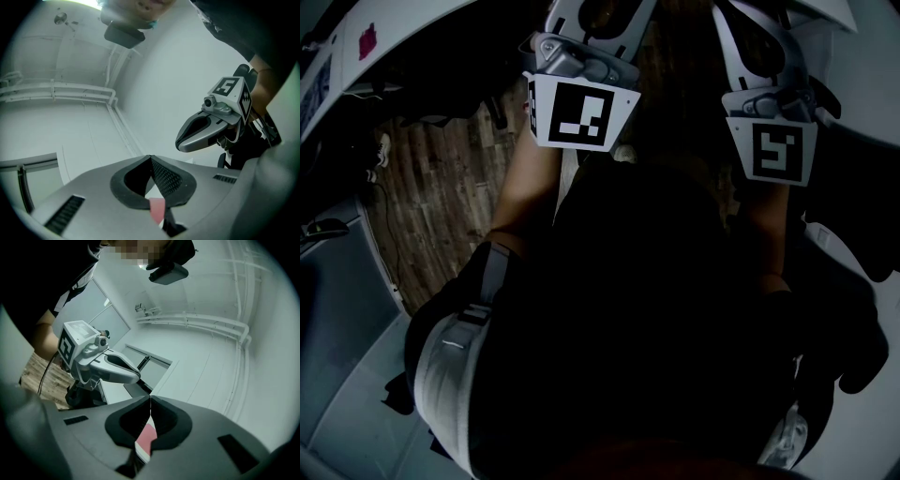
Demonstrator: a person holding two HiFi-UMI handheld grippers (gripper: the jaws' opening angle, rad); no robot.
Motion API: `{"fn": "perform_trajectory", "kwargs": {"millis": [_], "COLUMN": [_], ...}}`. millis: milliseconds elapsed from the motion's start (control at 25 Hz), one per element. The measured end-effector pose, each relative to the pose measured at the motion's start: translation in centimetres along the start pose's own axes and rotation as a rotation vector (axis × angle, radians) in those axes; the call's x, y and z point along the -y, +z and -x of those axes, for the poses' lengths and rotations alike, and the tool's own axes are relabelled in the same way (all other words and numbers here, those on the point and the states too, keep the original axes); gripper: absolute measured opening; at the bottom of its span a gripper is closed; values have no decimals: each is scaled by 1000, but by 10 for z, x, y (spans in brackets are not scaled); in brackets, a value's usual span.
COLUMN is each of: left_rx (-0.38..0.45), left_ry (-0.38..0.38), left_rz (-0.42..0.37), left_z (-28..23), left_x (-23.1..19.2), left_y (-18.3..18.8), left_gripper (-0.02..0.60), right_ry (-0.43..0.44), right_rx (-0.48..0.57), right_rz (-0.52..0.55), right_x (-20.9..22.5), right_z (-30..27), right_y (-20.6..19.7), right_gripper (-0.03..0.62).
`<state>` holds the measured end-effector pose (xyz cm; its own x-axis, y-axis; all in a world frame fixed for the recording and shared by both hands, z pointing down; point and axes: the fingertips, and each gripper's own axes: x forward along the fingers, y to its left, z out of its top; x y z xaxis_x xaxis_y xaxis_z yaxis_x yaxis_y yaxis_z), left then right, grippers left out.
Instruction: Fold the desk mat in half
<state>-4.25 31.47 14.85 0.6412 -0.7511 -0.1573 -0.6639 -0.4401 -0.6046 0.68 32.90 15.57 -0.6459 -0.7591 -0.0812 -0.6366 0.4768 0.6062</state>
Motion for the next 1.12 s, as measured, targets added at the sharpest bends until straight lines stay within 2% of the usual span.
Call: {"fn": "perform_trajectory", "kwargs": {"millis": [280,520,1120], "left_rx": [16,-8,-93], "left_ry": [4,5,40], "left_rz": [-2,-7,-44], "left_z": [-2,-22,-124], "left_x": [-7,-15,-44], "left_y": [-5,-25,-77], "left_gripper": [12,12,14], "right_ry": [-7,7,71], "right_rx": [0,14,61], "right_rz": [7,-6,-22], "right_x": [2,11,78], "right_z": [-9,-31,-105], "right_y": [-3,-20,-90], "right_gripper": [29,29,29]}}
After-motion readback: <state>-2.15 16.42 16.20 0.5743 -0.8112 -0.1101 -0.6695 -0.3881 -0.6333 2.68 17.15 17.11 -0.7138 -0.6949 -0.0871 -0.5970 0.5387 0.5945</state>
